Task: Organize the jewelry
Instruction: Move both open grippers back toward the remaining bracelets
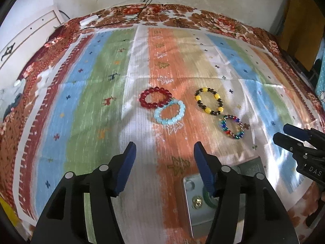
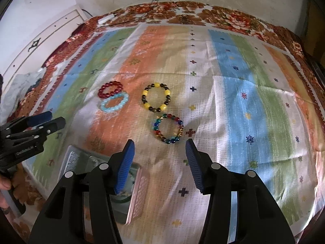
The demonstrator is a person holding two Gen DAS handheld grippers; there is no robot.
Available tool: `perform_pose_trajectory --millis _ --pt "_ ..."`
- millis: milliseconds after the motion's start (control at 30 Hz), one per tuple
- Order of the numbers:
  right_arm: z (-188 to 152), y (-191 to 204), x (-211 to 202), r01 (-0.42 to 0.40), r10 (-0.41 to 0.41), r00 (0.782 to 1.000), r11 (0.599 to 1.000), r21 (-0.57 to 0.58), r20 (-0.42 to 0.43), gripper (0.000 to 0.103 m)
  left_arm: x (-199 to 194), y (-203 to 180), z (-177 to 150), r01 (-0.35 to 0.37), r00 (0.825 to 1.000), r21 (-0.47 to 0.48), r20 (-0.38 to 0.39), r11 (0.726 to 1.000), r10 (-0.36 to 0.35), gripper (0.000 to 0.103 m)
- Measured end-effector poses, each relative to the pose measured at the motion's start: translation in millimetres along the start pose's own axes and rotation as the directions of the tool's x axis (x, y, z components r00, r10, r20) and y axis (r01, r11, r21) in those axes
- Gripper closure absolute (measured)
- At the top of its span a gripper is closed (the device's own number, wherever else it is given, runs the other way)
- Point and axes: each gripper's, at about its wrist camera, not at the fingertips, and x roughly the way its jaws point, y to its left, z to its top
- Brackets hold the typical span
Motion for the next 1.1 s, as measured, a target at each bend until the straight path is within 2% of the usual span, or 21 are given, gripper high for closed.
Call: perform_pose_trajectory --millis 133,467,633,967,1100 --pt "5 -9 16 0.004 -0.003 1.0 0.999 0.044 -0.018 0.051 6 3 8 -0.016 1.0 -0.005 -0.007 1.0 0.016 0.043" --pt "18 -20 34 0.015 -0.013 1.0 0.997 0.073 -0.019 0.051 30 5 32 -0.02 0.999 -0.011 -0.028 1.0 0.019 0.042" --pt "24 -26 47 0.032 -0.03 0.999 0.997 0.074 -0.033 0.051 47 9 41 -0.029 0.998 -0.021 -0.054 0.999 0.028 0.042" --pt "33 -27 73 0.017 -0.011 0.997 0.996 0.088 -0.077 0.051 78 13 54 -0.045 0.993 -0.017 -0.11 0.999 0.043 0.042" --pt "34 -28 83 0.017 -0.008 0.995 0.996 0.09 -0.104 0.051 91 14 55 -0.014 0.989 -0.033 -0.147 0.999 0.01 0.042"
